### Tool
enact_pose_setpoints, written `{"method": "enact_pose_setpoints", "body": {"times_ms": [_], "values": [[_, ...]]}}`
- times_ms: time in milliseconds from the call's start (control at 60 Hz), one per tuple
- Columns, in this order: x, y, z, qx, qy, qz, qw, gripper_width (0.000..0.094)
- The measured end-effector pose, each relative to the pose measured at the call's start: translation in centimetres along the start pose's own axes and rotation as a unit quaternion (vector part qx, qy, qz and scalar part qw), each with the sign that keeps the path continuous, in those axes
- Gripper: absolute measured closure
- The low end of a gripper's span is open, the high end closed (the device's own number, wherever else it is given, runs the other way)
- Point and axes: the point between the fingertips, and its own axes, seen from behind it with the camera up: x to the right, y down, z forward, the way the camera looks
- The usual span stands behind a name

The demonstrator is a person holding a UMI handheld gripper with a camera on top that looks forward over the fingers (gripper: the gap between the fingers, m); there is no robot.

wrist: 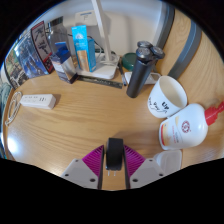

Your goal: Unplug charger

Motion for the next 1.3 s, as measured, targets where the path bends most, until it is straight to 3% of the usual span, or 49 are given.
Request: {"method": "enact_pose_setpoints", "body": {"times_ms": [200,300,550,683,950,1300], "values": [[-0.7,-1.7,-2.2,0.036,-0.003,0.004,0.999,0.0355],[-1.7,-4.8,-6.2,0.094,0.002,0.016,0.995,0.0070],[-10.3,-11.8,-20.0,0.275,-0.022,0.068,0.959,0.0077],[-16.7,-10.9,-24.0,0.331,-0.019,0.081,0.940,0.0071],[-27.7,-5.4,-25.0,0.321,-0.032,0.064,0.944,0.0070],[-32.7,-3.2,-26.3,0.331,-0.021,0.038,0.943,0.0073]]}}
